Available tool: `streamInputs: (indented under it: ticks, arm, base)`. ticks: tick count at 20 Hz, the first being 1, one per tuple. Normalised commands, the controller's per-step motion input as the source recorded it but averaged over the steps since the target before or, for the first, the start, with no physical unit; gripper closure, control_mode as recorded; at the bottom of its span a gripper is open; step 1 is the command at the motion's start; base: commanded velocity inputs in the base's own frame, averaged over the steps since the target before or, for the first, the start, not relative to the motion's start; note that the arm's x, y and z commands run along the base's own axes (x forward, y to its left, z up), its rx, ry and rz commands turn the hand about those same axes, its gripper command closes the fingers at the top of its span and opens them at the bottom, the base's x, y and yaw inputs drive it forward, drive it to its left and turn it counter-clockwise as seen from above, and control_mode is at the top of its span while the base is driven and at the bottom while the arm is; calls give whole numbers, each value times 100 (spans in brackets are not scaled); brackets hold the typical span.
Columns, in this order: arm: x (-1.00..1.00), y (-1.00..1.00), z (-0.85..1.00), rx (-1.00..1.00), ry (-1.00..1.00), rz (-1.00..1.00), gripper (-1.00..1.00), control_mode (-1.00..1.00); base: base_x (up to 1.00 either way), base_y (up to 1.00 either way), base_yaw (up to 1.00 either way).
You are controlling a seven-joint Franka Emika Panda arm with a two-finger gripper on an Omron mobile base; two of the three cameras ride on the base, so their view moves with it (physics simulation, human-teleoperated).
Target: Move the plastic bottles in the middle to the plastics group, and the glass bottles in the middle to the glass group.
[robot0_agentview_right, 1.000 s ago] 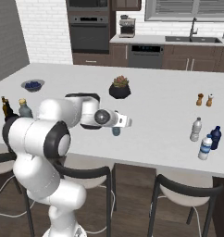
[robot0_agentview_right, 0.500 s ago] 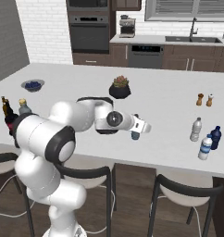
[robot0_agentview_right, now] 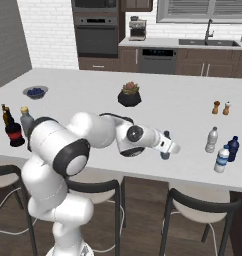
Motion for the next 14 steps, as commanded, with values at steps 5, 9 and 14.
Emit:
streamInputs:
  ticks: [5,9,14]
  arm:
    - [0,-73,2,0,0,-8,100,-100]
    - [-1,-63,7,1,6,-2,100,-100]
    - [-8,-55,0,4,8,-5,100,-100]
  base:
    - [0,0,0]
    - [0,0,0]
    - [0,0,0]
